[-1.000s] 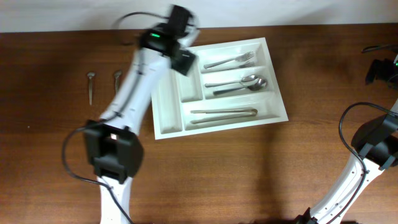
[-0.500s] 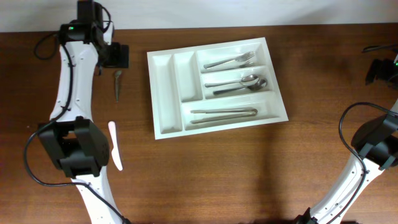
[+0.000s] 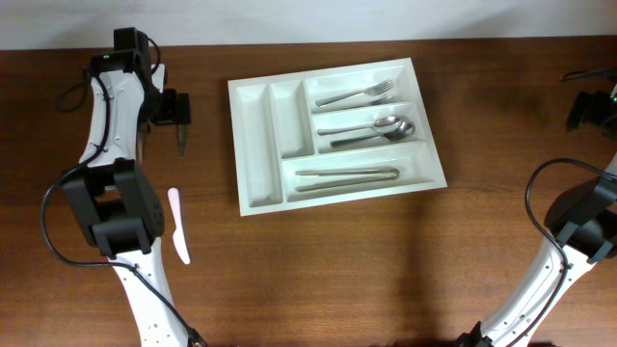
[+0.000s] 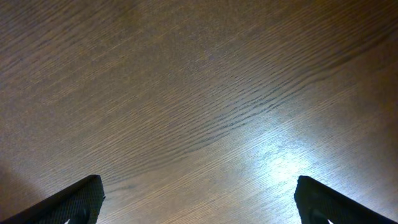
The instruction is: Pack container
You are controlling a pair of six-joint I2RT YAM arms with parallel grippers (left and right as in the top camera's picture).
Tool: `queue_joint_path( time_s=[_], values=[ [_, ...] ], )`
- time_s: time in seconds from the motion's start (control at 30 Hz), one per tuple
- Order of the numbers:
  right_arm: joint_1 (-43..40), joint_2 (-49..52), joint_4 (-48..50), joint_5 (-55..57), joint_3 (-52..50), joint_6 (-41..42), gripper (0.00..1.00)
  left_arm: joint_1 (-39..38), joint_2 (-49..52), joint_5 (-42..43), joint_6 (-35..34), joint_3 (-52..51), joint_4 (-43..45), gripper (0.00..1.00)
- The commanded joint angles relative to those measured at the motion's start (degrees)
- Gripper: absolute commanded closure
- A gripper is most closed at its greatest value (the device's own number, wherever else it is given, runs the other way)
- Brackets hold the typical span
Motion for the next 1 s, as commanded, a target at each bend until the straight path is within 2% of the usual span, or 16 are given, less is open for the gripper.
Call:
queue_joint_path(
  time_s=[0.0, 0.43, 0.97],
  values=[
    [-0.11, -0.22, 0.04, -0.31, -0.42, -0.52, 0.01, -0.35, 1.09, 1.79, 1.88, 0.26, 0.68, 0.01],
    [-0.11, -0.22, 0.04, -0.31, -0.42, -0.52, 0.01, -0.66, 5.09, 1.79, 1.88, 0.26, 4.61, 0.01],
    [-0.11, -0.22, 0.04, -0.31, -0.42, -0.52, 0.01, -0.66, 7.08, 1.77, 2.10, 0.26, 4.17, 0.01]
  ],
)
